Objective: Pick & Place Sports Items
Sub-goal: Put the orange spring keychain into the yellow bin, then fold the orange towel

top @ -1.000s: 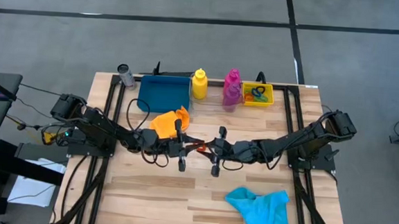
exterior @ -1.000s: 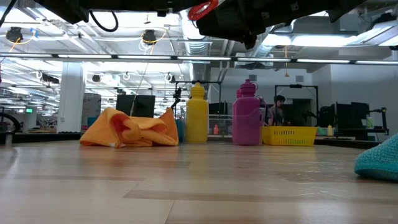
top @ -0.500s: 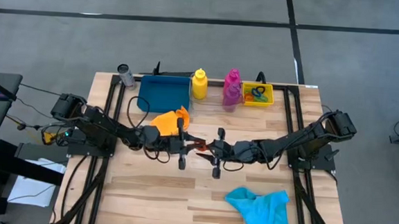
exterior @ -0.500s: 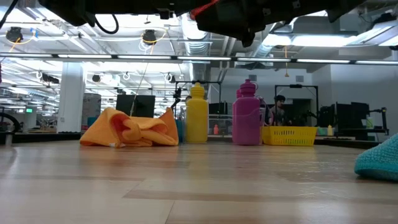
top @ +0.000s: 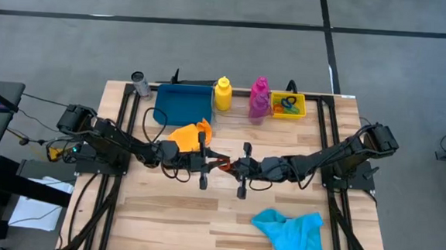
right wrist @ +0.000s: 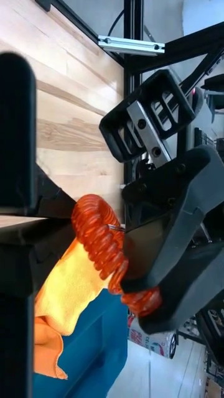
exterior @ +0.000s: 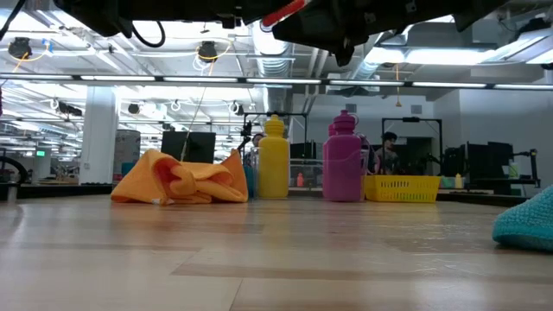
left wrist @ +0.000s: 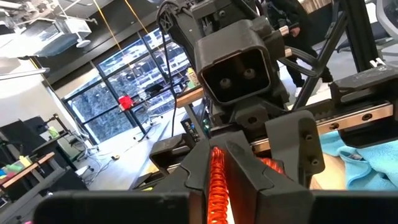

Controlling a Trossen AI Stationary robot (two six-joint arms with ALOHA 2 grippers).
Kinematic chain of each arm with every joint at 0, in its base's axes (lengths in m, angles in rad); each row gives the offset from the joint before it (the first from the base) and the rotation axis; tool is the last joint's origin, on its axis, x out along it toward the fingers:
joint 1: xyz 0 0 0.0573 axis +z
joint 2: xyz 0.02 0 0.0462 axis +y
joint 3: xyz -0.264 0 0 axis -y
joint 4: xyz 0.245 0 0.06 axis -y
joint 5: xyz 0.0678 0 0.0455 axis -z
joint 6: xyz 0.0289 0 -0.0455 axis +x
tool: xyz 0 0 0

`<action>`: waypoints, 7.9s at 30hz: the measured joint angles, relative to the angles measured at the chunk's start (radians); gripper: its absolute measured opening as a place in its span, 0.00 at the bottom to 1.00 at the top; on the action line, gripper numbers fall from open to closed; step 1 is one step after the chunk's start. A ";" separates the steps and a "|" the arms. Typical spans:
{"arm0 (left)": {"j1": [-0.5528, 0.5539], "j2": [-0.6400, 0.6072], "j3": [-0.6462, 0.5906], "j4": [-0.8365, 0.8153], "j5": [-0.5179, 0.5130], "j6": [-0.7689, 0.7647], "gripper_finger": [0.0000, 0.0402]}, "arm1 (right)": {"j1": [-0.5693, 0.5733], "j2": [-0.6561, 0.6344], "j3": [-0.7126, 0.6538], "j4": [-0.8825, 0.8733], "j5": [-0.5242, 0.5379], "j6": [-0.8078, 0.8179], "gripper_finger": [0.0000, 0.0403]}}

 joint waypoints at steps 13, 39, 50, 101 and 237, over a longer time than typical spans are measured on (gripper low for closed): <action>-0.004 0.000 0.000 0.080 0.000 0.000 0.22 | 0.000 0.000 0.000 -0.015 0.002 0.000 0.00; -0.046 -0.190 -0.001 -0.013 -0.377 0.011 0.48 | 0.001 0.000 0.000 0.014 0.543 -0.034 0.00; -0.116 -0.526 -0.029 -0.495 -0.506 -0.179 0.47 | -0.243 -0.121 0.000 0.093 0.819 -0.208 0.00; -0.125 -0.728 -0.169 -0.611 -0.236 -0.536 0.47 | -0.962 -0.278 0.090 -1.142 0.022 0.223 0.25; -0.099 -0.418 -0.169 -0.417 -0.955 -0.306 0.47 | -0.550 0.557 0.702 -0.554 -0.281 -0.059 0.22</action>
